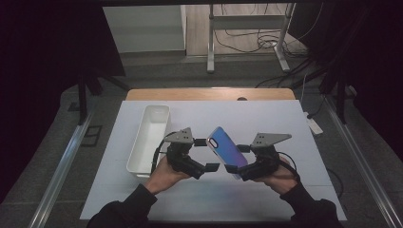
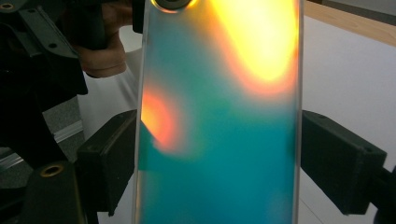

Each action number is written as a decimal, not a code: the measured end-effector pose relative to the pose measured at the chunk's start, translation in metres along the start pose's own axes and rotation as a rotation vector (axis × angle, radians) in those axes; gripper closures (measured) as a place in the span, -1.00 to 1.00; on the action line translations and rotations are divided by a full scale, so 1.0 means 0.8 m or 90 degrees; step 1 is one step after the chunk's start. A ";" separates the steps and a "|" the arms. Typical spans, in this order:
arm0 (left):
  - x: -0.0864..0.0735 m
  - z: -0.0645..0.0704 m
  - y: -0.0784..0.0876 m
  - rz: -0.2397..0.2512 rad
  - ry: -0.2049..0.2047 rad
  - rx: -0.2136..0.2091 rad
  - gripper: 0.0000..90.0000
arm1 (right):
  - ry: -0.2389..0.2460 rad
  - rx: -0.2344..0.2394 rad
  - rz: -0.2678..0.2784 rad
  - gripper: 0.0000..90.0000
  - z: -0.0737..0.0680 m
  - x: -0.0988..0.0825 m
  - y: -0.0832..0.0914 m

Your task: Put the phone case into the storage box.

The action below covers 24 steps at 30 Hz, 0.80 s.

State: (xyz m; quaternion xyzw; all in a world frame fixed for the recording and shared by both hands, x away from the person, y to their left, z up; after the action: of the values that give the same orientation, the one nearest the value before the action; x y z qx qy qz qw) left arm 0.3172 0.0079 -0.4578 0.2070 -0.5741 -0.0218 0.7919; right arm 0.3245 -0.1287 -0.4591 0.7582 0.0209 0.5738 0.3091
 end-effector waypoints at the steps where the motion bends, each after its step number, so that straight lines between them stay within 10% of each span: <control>1: 0.000 0.002 0.000 -0.002 0.002 -0.012 -0.81 | 0.000 0.001 0.000 -0.63 0.000 0.000 0.000; 24: 0.000 0.011 0.013 0.008 0.039 -0.130 0.64 | 0.007 0.022 0.006 -0.63 -0.007 0.000 0.001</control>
State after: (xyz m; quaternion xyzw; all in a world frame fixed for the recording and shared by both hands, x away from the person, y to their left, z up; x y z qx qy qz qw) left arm 0.3068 0.0148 -0.4521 0.1224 -0.5457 -0.0689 0.8261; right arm 0.3195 -0.1267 -0.4578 0.7603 0.0290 0.5788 0.2934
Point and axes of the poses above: each handheld gripper's, and its own axes: y roughly backward along the jaws, x roughly out of its top, z roughly to its right, the point moved 8 cm from there along -y, roughly forward along the jaws, and after that the axes turned 2 degrees about z, right-handed, at the moved point
